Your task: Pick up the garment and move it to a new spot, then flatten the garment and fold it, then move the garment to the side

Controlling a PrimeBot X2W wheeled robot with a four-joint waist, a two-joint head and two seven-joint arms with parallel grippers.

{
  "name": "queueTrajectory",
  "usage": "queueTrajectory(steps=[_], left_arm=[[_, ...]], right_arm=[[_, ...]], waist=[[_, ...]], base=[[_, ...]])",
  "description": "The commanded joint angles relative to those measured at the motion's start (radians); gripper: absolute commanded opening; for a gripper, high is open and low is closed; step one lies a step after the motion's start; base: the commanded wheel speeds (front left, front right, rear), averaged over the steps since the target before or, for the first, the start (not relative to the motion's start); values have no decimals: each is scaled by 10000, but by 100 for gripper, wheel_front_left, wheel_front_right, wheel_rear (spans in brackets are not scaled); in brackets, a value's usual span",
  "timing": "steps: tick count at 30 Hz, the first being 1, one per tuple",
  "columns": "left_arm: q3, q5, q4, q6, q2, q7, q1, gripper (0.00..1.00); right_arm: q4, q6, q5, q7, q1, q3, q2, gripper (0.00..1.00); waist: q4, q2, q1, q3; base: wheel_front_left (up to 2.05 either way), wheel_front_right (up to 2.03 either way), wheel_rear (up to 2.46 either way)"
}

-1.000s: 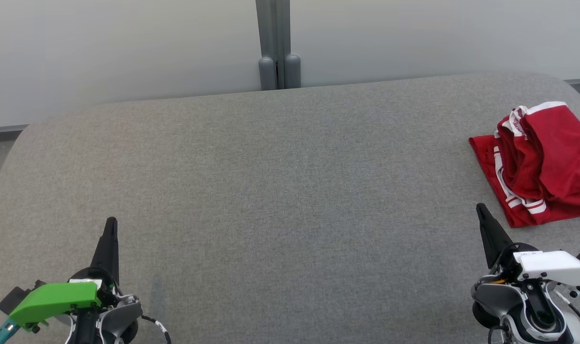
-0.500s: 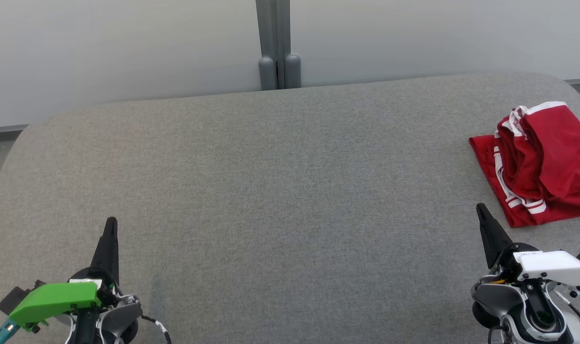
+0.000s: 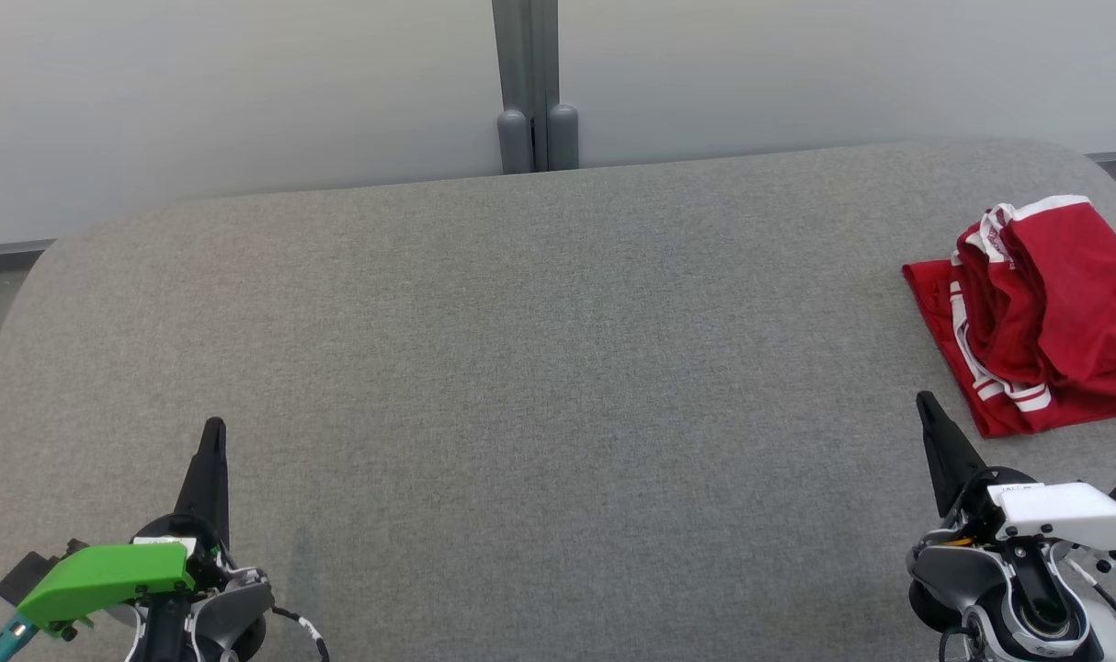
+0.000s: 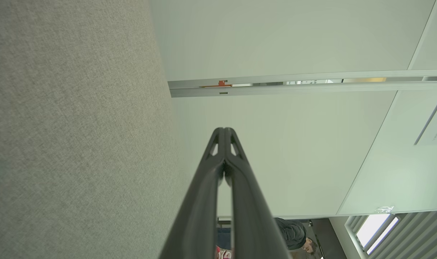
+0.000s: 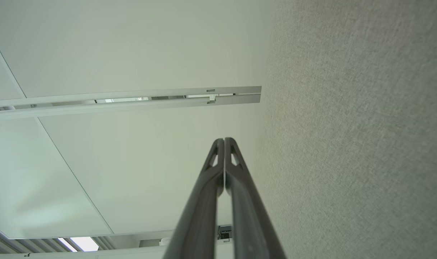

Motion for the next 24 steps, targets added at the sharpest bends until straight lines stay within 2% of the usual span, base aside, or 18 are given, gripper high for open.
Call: queueTrajectory(steps=[1, 24], left_arm=[[27, -11, -15, -36, 70, 31, -5, 0], [26, -11, -16, -36, 70, 30, -5, 0]], right_arm=[[-56, 7, 69, 30, 81, -14, -7, 0], [-57, 6, 69, 29, 81, -13, -8, 0]], waist=[[0, -1, 0, 0], [0, -1, 0, 0]], base=[[0, 0, 0], [0, 0, 0]])
